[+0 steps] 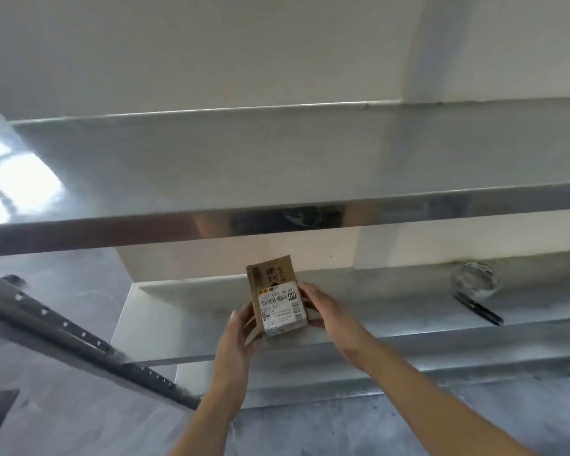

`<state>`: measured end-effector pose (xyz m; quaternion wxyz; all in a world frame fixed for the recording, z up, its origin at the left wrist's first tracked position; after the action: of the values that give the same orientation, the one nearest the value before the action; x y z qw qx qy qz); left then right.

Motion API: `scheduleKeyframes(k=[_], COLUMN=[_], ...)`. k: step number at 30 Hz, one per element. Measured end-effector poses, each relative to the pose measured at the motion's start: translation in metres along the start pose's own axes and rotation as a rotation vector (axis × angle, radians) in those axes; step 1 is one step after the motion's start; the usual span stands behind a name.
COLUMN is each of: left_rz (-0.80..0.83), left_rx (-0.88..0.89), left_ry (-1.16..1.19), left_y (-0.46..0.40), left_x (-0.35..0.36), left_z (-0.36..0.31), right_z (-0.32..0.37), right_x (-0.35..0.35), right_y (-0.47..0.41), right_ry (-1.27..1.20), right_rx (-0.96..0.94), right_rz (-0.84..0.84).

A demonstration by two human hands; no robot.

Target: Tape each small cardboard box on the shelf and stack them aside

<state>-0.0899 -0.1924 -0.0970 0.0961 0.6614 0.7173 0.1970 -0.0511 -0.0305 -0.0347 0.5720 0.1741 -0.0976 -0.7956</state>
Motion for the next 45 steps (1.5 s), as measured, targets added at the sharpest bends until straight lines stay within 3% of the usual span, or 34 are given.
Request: scheduleKeyframes(k=[6,15,19,23,29,35,39,45], left_rz=[0.103,0.002,0.009,0.033,0.048,0.072,0.052,-0.009], left_rx=[0.071,0.171,0.104,0.193,0.124,0.148,0.139,0.191], left_ry=[-0.078,-0.211,-0.137,-0.002,0.121,0.027,-0.103,-0.043], left_y=[0.046,0.114,0.13,0.133,0.121,0.122,0.12,0.129], left_x=[0.128,0.235,0.251,0.252,0.238,0.232,0.237,0.249], left_z=[0.007,0.026,0.027,0.012,0.02,0.024,0.016,0.009], right_z=[-0.015,-0.037,-0.038,-0.039,-0.012,-0.008,-0.021,-0.039], right_x=[-0.138,-0.265,-0.273,-0.267,-0.267,-0.254,-0.255,-0.268], right_y=[0.004,-0.002,0.0,0.0,0.01,0.017,0.006,-0.003], right_ry=[-0.045,-0.062,-0.061,-0.067,-0.035,0.073,-0.028,0.019], right_rx=[-0.026,-0.105,-0.126,-0.116,-0.235,-0.224,-0.179,-0.181], right_rz=[-0.086,-0.052,-0.059,-0.108,-0.231,-0.129,-0.085,-0.02])
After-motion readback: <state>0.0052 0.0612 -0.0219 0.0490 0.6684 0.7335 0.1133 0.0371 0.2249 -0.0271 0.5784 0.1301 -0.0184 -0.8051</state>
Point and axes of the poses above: each hand's wrist, its own y-axis away from the middle knuckle, its own x-axis out of the palm, z = x × y, the point moved 10 cm from there along -y, towards the middle knuckle, and after that the axes turned 15 degrees about -z, right-handed, at the moved point
